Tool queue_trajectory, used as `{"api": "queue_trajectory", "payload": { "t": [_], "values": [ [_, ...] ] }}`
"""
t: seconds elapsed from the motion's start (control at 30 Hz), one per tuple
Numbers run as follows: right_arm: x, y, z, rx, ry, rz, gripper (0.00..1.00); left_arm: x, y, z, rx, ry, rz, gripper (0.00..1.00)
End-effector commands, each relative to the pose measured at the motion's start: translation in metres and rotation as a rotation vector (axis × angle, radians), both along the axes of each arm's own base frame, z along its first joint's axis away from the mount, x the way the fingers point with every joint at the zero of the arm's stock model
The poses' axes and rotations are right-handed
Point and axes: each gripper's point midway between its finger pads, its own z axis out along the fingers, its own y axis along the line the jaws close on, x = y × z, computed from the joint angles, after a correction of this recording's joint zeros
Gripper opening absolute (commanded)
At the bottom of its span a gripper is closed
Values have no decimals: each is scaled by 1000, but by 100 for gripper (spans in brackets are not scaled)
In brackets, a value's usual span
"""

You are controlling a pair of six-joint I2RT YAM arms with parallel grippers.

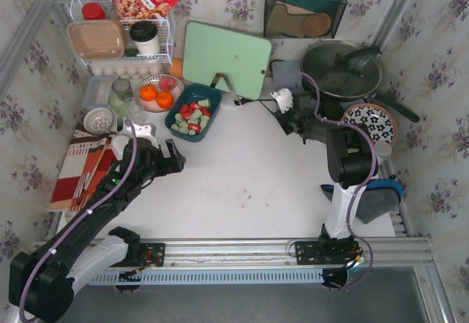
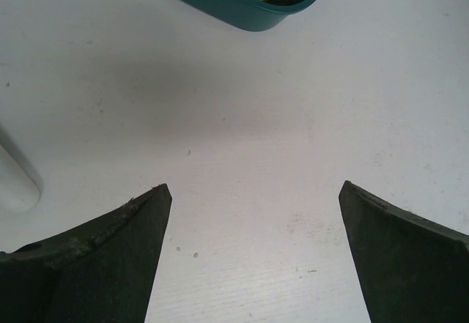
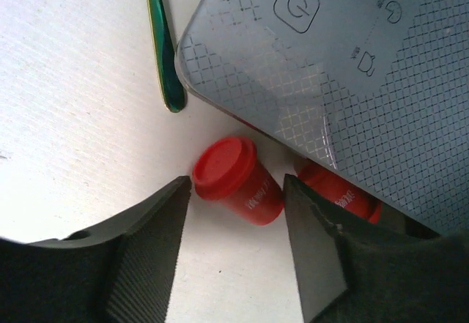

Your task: Mix the coffee capsules in the storage basket

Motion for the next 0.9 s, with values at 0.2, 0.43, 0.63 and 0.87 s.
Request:
{"api": "queue_trajectory", "payload": {
  "t": [0.2,0.43,0.63,0.87],
  "values": [
    [-13,5,-4,15,40,47,41,4,-3,11,-19,-36,-7,99],
    [-20,12,7,58,22,68,36,3,-4,13,-26,-42,-10,100],
    [-22,46,56,189,-67,129,33,2,-3,17,-33,-55,-7,99],
    [-42,147,115,258,-263,310,31,1,-1,20,-34,-68,3,99]
  ]
}}
